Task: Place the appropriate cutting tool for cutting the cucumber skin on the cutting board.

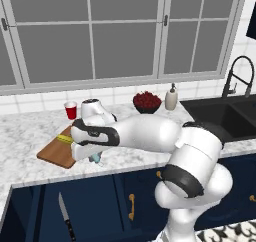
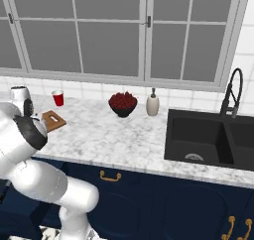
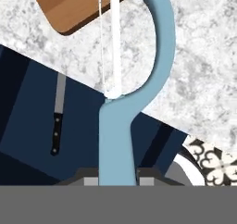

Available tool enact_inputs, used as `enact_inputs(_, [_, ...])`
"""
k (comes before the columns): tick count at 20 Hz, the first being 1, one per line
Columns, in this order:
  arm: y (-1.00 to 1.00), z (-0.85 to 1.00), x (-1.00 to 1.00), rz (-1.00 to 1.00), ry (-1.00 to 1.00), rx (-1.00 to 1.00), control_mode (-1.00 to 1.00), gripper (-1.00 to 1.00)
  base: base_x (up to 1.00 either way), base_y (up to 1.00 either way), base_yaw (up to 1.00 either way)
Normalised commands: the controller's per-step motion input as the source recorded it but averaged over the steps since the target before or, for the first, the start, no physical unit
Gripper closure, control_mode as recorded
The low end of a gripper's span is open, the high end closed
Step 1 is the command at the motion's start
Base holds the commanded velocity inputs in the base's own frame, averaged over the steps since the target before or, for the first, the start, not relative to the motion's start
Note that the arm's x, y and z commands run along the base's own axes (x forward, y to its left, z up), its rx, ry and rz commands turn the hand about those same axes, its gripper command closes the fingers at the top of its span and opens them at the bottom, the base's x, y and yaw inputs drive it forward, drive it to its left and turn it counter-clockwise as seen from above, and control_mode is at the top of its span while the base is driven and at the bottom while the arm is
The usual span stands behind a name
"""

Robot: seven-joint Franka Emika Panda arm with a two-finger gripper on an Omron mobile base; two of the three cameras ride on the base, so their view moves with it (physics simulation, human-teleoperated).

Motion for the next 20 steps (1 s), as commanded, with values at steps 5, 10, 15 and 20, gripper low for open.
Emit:
enact_inputs(5, [0.37,-0.20,0.47,0.15,-0.01,0.00,-1.00,1.00,0.00,0.00,0.00])
enact_inputs(10, [0.36,-0.19,0.50,0.14,0.00,0.00,-1.00,1.00,0.00,0.00,0.00])
enact_inputs(15, [0.36,-0.26,0.42,0.14,-0.01,0.00,-1.00,1.00,0.00,0.00,0.00])
enact_inputs(20, [0.37,-0.21,0.05,0.08,-0.03,0.00,-1.00,1.00,0.00,0.00,0.00])
